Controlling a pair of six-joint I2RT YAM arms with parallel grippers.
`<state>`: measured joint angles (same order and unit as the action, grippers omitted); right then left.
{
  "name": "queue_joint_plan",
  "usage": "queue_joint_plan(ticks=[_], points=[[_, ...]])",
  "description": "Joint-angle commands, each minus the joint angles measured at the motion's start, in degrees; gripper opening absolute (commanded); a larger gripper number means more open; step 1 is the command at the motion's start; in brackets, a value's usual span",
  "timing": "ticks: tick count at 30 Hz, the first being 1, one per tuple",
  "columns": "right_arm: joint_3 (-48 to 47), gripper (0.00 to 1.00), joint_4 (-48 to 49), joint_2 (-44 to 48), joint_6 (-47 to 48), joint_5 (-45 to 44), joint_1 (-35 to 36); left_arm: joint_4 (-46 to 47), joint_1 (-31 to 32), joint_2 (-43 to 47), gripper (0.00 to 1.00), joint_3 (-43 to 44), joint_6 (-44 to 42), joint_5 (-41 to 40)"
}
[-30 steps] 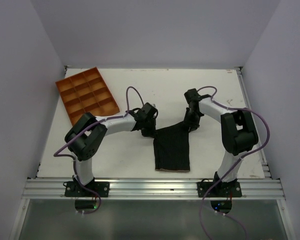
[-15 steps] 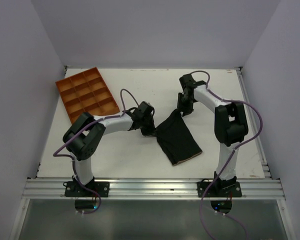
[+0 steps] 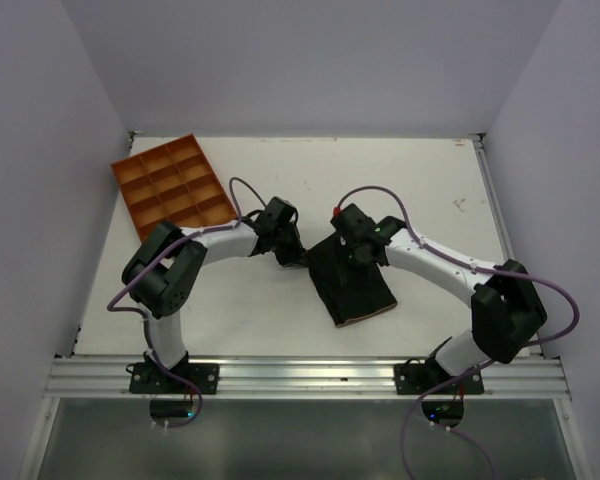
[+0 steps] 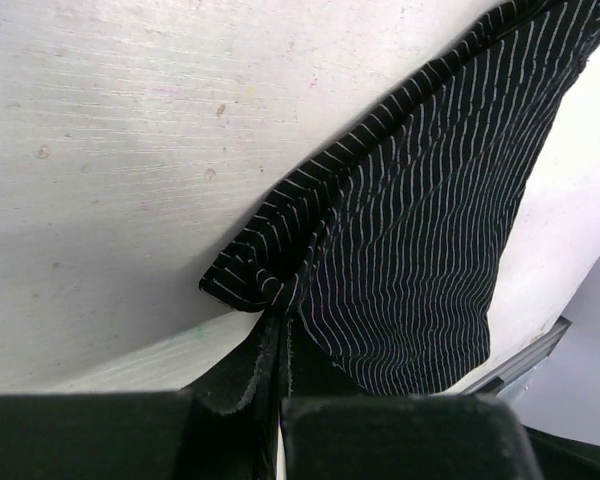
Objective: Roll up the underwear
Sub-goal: Fold the underwear
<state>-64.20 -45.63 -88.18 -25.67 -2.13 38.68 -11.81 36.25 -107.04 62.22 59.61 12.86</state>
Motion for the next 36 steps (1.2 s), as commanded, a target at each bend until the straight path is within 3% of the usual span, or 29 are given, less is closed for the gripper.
queue_joint_plan(ticks=[1, 8, 25, 36], points=[[4.78, 0.44, 1.85, 3.45, -1.57, -3.75, 2.79, 2.58, -0.39, 0.61, 0.0, 0.27, 0.59, 1.81], [10.15, 0.49, 7.48, 7.85, -3.86, -6.48, 11.15, 2.67, -0.48, 0.61, 0.0, 0.1, 0.59, 2.95], [6.38, 0.51, 4.23, -0.67, -4.56, -16.94, 22.93, 2.32, -1.01, -0.27, 0.0, -0.16, 0.77, 3.31], [4.96, 0.47, -0.52, -6.83, -6.67, -22.39, 25.92, 1.88, -1.27, -0.97, 0.0, 0.01, 0.42, 2.78]])
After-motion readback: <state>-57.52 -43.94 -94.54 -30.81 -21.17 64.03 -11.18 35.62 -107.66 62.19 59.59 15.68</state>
